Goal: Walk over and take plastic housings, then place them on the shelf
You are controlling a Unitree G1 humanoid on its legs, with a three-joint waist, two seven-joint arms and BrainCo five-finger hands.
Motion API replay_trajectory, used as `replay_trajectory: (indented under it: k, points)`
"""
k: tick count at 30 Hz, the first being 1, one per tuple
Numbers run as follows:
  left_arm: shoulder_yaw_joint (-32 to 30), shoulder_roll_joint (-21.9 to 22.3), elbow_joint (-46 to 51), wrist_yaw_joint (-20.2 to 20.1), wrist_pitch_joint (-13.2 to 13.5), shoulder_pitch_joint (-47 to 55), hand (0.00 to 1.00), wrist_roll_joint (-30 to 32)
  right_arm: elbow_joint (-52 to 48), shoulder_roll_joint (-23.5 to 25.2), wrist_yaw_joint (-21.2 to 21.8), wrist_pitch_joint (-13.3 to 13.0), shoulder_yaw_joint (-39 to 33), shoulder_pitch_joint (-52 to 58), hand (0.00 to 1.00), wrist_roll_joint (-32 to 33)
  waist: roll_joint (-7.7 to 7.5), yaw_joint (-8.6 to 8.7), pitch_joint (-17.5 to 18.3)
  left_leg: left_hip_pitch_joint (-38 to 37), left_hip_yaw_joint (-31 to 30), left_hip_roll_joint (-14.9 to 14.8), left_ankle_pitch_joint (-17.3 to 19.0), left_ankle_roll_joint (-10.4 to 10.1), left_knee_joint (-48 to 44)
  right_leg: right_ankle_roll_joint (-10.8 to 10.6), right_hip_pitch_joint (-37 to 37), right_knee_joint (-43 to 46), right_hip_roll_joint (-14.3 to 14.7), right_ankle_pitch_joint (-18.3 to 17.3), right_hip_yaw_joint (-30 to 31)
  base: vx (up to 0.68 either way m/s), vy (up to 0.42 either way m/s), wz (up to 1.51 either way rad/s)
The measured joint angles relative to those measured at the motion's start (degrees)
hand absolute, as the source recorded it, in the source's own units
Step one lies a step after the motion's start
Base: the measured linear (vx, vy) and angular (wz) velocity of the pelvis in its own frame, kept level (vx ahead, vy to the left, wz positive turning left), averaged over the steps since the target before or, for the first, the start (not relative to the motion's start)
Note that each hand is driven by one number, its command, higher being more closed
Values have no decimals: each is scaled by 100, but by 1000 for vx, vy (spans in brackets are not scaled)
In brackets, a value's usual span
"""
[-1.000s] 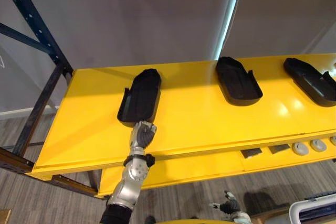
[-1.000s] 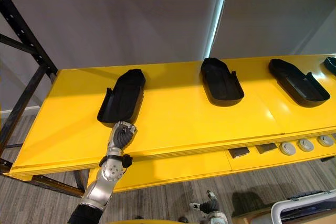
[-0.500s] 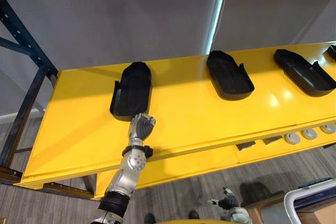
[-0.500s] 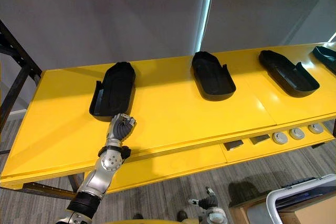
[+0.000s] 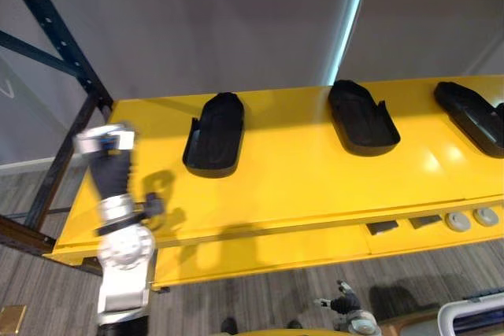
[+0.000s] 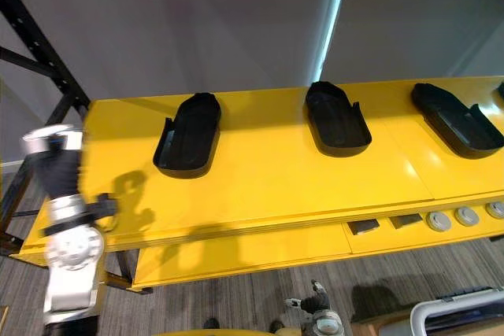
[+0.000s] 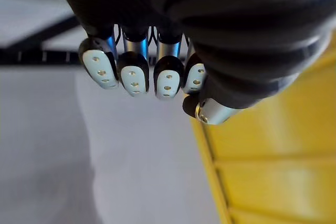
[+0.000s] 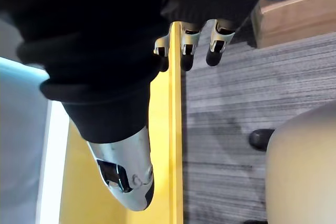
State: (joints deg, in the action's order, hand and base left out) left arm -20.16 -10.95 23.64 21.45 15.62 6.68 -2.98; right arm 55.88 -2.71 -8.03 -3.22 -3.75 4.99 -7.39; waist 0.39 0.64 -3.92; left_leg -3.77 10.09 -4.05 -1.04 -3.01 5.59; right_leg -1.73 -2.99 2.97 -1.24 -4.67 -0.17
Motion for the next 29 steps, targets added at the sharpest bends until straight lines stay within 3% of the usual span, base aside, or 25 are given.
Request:
replay_trajectory:
  k: [2, 5, 6, 8, 9, 12, 18, 29]
  points:
    - [-608, 9, -64, 171, 30, 378, 100, -447, -54, 2, 48, 56, -68, 101, 0, -2, -33, -154, 19, 2, -130, 4, -3, 0, -2, 25, -51, 34, -20, -54, -144, -9, -25, 32]
    - [-900, 127, -577, 249, 44, 869, 100, -824, -94, 13, 47, 125, -75, 161, 0, -4, -80, -235, 49, 3, -217, 13, -6, -4, -5, 32, -114, 63, -45, -108, -313, 13, -23, 29]
    - [-872, 202, -1049, 224, -52, 1046, 100, -875, -112, 17, 47, 134, -73, 177, 0, -7, -98, -322, 63, -4, -223, 14, -5, -4, -7, 30, -116, 97, -52, -139, -339, 17, -15, 15]
    - [-774, 282, -1595, 96, -285, 1146, 100, -758, -123, 31, 47, 138, -73, 179, 0, -7, -121, -324, 78, 4, -262, 23, -4, -5, -8, 22, -132, 104, -69, -158, -406, 18, -12, 14]
    - [-639, 312, -2061, -24, -462, 1179, 0, -583, -204, 50, 47, 158, -71, 215, 0, -8, -145, -317, 93, -6, -293, 36, -39, 0, -8, 2, -150, 118, -85, -174, -449, 27, -8, 15]
    - [-439, 417, -3504, -372, -849, 1197, 0, -175, -526, 147, 48, 160, -64, 312, 0, -9, -216, -304, 140, -86, -279, 60, -37, 8, -9, -23, -177, 214, -115, -247, -446, 14, 0, 1]
    - [-323, 905, -5635, -532, -1180, 975, 0, -83, -583, 241, 46, 158, -63, 381, 0, -3, -299, -303, 194, -181, -211, 130, 6, 63, -8, -62, -169, 383, -198, -379, -406, 0, 4, -3]
    - [346, 1079, -6494, -725, -1200, 770, 0, 555, -546, 226, 18, 159, -259, 426, 0, 19, -155, -285, 181, -226, -53, 133, 15, 64, -5, -61, -66, 374, -186, -380, -263, 2, -6, -7]
